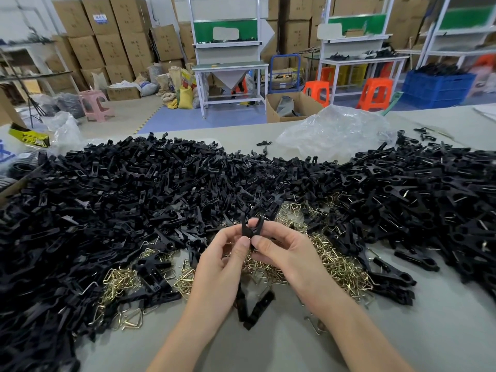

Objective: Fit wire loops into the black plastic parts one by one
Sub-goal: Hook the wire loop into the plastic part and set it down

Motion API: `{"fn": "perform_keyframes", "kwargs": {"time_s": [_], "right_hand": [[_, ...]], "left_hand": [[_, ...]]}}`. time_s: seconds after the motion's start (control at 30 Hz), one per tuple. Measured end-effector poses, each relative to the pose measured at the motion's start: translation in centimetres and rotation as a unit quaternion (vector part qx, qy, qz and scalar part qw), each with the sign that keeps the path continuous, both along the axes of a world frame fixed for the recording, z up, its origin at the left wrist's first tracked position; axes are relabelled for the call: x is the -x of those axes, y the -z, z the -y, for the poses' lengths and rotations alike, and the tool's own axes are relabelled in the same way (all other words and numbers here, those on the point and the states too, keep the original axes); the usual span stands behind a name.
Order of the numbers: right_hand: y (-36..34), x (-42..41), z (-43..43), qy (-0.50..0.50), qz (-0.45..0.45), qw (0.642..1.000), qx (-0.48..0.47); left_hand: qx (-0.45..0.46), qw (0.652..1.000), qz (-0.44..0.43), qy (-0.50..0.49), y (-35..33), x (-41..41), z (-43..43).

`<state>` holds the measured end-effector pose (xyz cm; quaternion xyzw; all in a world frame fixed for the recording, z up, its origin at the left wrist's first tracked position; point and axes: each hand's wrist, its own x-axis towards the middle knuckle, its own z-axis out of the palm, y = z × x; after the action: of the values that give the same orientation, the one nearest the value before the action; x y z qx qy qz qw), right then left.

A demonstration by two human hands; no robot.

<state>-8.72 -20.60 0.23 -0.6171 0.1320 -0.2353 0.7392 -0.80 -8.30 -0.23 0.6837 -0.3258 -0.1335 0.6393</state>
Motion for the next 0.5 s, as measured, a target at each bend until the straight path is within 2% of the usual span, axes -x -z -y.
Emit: {"fn": "perform_keyframes", "kwargs": {"time_s": [0.5], "right_hand": [[0.23, 0.04, 0.31, -0.005, -0.008, 1.000, 0.002]], "left_hand": [[-0.022, 1.000, 0.011, -0.018, -0.10, 0.13, -0.16]]}}
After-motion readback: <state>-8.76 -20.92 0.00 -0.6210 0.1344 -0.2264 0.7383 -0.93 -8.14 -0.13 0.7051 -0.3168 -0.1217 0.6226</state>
